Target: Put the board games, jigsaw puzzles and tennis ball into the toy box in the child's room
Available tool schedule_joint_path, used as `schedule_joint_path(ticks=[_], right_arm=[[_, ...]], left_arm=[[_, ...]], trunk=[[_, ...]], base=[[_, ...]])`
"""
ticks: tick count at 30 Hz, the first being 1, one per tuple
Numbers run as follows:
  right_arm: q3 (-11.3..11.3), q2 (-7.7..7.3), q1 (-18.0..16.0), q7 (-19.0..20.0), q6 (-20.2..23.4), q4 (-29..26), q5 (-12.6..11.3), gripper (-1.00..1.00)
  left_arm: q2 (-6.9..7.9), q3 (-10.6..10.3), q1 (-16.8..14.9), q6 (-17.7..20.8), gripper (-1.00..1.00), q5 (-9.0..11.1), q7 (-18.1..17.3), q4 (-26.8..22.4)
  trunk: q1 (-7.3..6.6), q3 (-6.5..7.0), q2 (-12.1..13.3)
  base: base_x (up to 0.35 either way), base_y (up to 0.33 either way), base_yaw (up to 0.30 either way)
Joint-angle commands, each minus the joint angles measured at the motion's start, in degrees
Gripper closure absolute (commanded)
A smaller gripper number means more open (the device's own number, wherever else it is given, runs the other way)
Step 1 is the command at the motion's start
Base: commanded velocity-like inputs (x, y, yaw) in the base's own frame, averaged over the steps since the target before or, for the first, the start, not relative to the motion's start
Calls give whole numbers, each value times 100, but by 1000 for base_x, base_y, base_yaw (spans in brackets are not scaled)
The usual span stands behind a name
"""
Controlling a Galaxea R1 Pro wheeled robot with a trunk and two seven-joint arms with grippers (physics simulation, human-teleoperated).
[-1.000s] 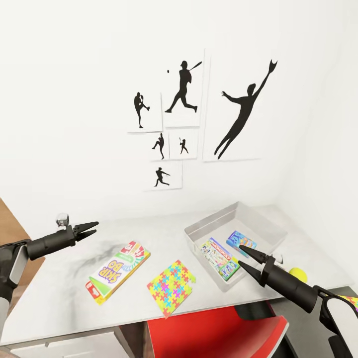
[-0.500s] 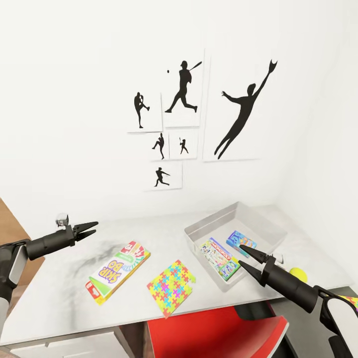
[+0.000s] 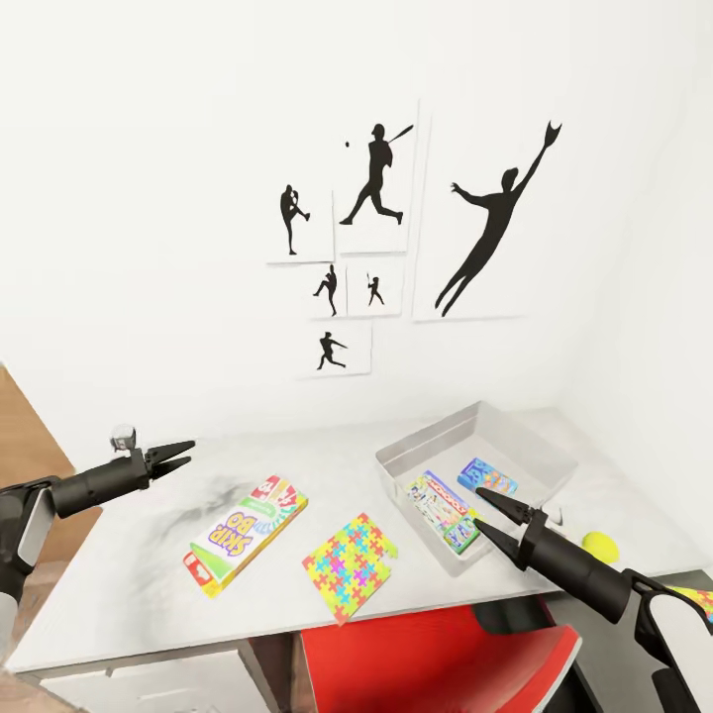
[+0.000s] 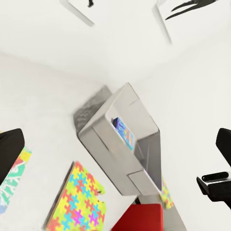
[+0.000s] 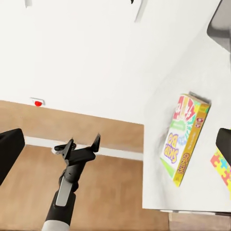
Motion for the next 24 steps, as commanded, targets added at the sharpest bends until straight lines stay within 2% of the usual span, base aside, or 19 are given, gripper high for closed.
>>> schedule_joint_path(ticks=[1, 15, 20, 24], right_arm=[[-5, 1, -5, 58, 23, -1, 61, -100], [1, 5, -5, 58, 23, -1, 65, -100], [13, 10, -5, 58, 23, -1, 65, -100], [27, 13, -5, 58, 23, -1, 65, -100]], left_arm=[[-1, 1, -6, 44, -100, 13, -10, 3], [4, 0, -6, 46, -100, 13, -14, 1], [5, 0, -6, 45, -100, 13, -6, -2], [5, 0, -6, 45, -100, 13, -3, -1]], trunk=[[2, -8, -13], [2, 62, -13], [2, 84, -13], [2, 89, -13]], base=[[-191, 168, 191], [-229, 209, 233], [-85, 277, 239], [-17, 294, 103]])
